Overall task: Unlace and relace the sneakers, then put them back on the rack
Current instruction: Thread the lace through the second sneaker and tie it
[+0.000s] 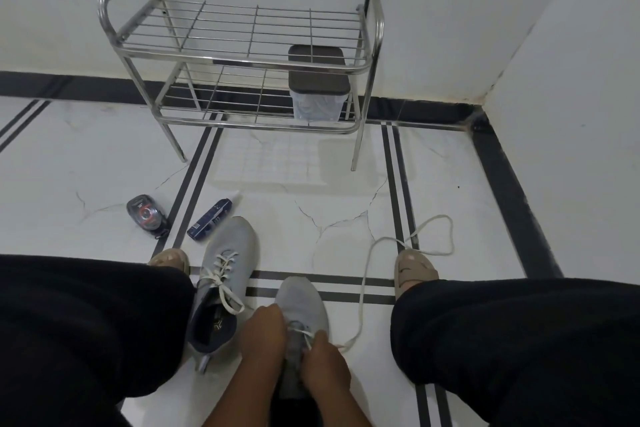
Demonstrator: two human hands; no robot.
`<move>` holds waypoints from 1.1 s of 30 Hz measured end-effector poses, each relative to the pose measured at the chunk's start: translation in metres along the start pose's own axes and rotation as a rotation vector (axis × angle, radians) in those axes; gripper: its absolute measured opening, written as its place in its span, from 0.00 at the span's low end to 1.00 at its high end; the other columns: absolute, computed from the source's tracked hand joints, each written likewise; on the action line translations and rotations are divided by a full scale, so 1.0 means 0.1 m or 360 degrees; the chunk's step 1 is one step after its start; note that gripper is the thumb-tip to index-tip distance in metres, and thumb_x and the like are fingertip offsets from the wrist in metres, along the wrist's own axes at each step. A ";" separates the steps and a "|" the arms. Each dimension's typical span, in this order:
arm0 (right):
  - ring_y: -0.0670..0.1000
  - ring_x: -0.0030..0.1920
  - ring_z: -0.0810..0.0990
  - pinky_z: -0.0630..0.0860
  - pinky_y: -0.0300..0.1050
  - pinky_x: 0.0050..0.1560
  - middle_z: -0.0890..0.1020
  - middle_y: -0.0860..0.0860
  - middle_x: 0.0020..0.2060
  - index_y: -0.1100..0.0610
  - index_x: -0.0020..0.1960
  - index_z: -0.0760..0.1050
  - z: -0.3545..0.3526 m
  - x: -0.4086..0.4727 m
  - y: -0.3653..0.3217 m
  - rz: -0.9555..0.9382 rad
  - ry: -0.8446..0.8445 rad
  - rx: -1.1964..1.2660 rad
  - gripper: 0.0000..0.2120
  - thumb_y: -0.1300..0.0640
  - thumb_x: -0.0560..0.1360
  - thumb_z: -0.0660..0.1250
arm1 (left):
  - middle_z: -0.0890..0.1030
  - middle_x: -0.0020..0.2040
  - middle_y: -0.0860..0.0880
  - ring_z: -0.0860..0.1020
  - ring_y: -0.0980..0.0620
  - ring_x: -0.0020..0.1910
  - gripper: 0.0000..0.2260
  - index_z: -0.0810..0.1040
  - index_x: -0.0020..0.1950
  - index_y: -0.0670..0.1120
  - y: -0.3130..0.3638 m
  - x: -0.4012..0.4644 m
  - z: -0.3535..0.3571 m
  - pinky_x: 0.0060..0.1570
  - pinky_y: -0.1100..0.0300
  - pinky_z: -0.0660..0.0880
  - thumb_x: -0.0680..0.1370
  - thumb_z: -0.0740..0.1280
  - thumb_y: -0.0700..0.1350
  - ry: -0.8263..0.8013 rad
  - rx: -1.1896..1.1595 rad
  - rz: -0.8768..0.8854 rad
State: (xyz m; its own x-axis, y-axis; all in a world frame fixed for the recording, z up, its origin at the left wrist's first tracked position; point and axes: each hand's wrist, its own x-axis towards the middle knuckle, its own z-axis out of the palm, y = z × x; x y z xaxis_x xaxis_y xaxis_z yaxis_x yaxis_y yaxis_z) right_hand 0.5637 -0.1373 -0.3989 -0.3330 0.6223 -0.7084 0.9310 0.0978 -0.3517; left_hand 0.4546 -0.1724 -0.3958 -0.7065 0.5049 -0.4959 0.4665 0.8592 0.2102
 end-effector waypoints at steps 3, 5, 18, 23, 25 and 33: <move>0.55 0.60 0.77 0.72 0.46 0.56 0.77 0.54 0.61 0.53 0.62 0.65 -0.02 0.02 0.01 0.0038 -0.0006 0.0031 0.20 0.40 0.79 0.52 | 0.79 0.59 0.46 0.78 0.48 0.57 0.12 0.76 0.58 0.45 0.03 0.01 -0.05 0.52 0.57 0.75 0.80 0.56 0.40 -0.0042 -0.0069 -0.0154; 0.55 0.61 0.76 0.72 0.47 0.57 0.77 0.54 0.62 0.53 0.65 0.64 -0.04 0.05 0.03 0.0090 -0.0019 0.0067 0.22 0.40 0.79 0.52 | 0.79 0.57 0.42 0.78 0.43 0.57 0.12 0.77 0.58 0.40 0.03 0.02 -0.10 0.52 0.55 0.75 0.80 0.57 0.40 -0.0034 -0.0352 -0.0280; 0.57 0.58 0.77 0.71 0.45 0.49 0.77 0.56 0.59 0.55 0.63 0.65 -0.06 0.09 0.05 0.0151 0.0013 0.0255 0.17 0.47 0.80 0.55 | 0.77 0.54 0.40 0.77 0.39 0.52 0.16 0.68 0.62 0.40 0.03 0.28 -0.79 0.47 0.54 0.70 0.77 0.63 0.46 0.0462 -0.1161 -0.0318; 0.57 0.58 0.77 0.74 0.45 0.54 0.78 0.55 0.58 0.54 0.63 0.66 -0.03 0.10 0.04 0.0142 0.0020 0.0278 0.18 0.44 0.79 0.55 | 0.81 0.53 0.46 0.78 0.46 0.52 0.08 0.76 0.54 0.51 -0.02 0.10 -0.05 0.49 0.57 0.75 0.78 0.61 0.49 -0.0181 -0.0365 0.0042; 0.56 0.57 0.78 0.74 0.45 0.53 0.78 0.55 0.58 0.54 0.63 0.66 -0.01 0.11 0.05 0.0151 0.0025 0.0281 0.18 0.43 0.79 0.55 | 0.81 0.53 0.47 0.79 0.47 0.52 0.09 0.75 0.55 0.52 -0.02 0.01 0.09 0.46 0.58 0.73 0.79 0.59 0.52 -0.0170 -0.0299 0.0084; 0.56 0.57 0.78 0.74 0.45 0.53 0.78 0.54 0.57 0.53 0.64 0.66 0.03 0.16 0.08 0.0165 0.0019 0.0292 0.18 0.46 0.79 0.56 | 0.78 0.55 0.43 0.77 0.43 0.53 0.12 0.76 0.56 0.44 -0.03 0.15 0.19 0.49 0.56 0.73 0.80 0.57 0.48 -0.0054 -0.0470 -0.0164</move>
State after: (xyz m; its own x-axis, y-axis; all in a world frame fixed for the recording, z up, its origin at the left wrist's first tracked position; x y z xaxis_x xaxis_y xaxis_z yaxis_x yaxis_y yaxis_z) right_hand 0.5657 -0.1285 -0.4147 -0.2340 0.6308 -0.7399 0.9170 -0.1097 -0.3835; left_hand 0.4524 -0.1688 -0.4200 -0.7215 0.4152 -0.5541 0.2151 0.8951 0.3906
